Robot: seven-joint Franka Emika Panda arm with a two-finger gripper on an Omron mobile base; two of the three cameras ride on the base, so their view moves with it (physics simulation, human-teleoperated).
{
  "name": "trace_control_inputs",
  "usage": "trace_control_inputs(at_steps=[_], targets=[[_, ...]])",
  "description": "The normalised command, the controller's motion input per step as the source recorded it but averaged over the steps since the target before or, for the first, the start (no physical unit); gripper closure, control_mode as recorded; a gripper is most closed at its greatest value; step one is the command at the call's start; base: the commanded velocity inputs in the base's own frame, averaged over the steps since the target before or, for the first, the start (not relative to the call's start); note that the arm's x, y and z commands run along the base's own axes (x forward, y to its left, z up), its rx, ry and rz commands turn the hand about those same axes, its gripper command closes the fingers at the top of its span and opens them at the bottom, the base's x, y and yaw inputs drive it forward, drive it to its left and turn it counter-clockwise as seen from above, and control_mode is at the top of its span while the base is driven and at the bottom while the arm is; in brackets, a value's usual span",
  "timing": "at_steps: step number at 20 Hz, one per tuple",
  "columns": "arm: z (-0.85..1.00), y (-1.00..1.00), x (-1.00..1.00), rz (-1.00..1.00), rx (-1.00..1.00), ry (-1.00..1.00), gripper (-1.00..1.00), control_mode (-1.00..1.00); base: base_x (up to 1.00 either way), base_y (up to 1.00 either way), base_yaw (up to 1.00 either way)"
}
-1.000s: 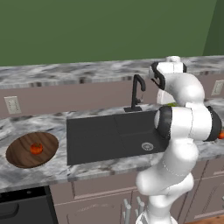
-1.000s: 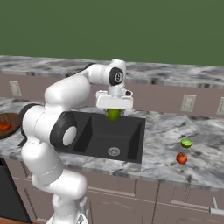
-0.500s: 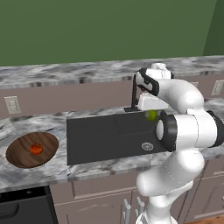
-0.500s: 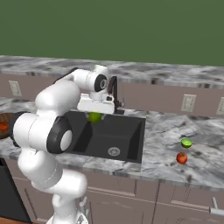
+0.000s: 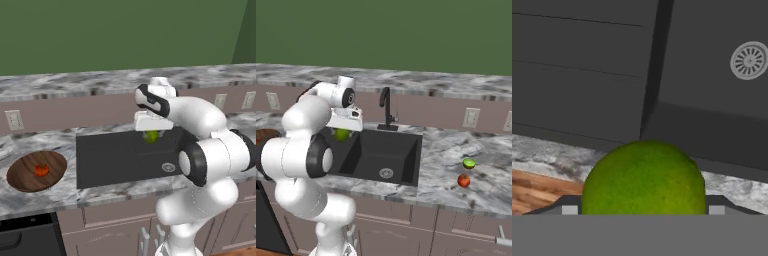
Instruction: There is a mixed pile of frozen fruits and vegetables on the counter. Locate all the frozen vegetables and place the items in a bowl on the counter. Take all the frozen fruits and defrost them in a running sink.
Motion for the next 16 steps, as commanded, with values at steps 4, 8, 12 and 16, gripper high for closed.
trace_control_inputs(at_steps=[4,8,12,16], targets=[[0.0,0.85,0.0,-0.13,-0.07,0.0,1.0,-1.0,0.0,0.0,0.0],[0.09,0.82,0.01,-0.12,-0.1,0.0,1.0,-1.0,0.0,0.0,0.0],[0.08,0.86,0.0,-0.1,-0.1,0.0,1.0,-1.0,0.0,0.0,0.0],[0.05,0.88,0.0,-0.1,-0.11,0.01,1.0,-1.0,0.0,0.0,0.0]])
